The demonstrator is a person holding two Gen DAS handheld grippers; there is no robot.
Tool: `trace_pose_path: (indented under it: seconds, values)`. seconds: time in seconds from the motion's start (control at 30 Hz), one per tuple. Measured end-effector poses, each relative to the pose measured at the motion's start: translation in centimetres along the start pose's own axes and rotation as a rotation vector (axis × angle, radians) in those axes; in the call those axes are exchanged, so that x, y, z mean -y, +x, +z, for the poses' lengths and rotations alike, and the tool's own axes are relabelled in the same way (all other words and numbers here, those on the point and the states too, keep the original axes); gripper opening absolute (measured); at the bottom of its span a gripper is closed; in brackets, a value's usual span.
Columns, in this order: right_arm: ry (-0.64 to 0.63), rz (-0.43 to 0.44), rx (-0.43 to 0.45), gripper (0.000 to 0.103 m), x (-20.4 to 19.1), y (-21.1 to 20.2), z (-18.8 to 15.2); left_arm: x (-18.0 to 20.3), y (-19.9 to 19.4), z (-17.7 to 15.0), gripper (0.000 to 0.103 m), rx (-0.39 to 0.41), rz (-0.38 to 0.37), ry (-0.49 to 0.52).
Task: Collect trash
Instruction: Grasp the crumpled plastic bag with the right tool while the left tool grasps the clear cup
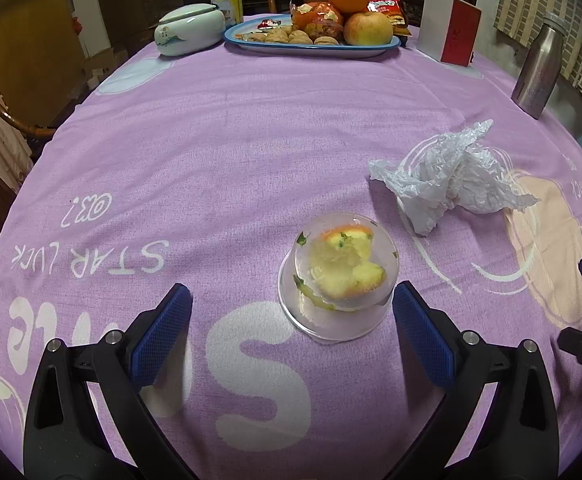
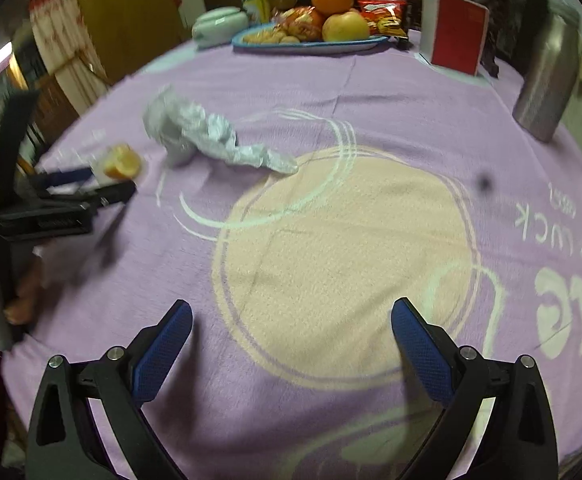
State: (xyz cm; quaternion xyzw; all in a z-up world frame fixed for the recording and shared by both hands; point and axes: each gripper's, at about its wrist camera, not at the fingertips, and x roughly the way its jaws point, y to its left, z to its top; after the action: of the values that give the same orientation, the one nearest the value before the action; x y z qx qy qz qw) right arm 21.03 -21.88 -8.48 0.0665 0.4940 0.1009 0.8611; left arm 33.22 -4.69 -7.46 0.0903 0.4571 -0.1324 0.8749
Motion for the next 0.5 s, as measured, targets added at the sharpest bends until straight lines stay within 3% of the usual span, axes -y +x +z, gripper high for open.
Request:
trace_pose_path:
  seconds: [0.13, 0.27, 0.37, 0.5]
  values:
    - [-0.044, -0.035, 0.0, 0.099, -1.0, 1.2, 1.3, 0.0, 0.0, 0.0, 0.098, 0.0, 0.0, 0.0]
    - [0.001, 0.055, -0.027, 0.097, -0.3, 1.6, 3.7, 0.0, 0.0, 0.0, 0.098, 0.0, 0.0, 0.0]
    - [0.078, 0.146, 0.026, 0.097, 0.5, 0.3, 5.9, 0.0, 0.0, 0.0, 0.098, 0.0, 0.0, 0.0]
    - [0.057, 0.164, 0.07, 0.097, -0.5, -0.2, 8.2, 0.0, -0.1, 0.0, 0.098, -0.001, 0.0, -0.001]
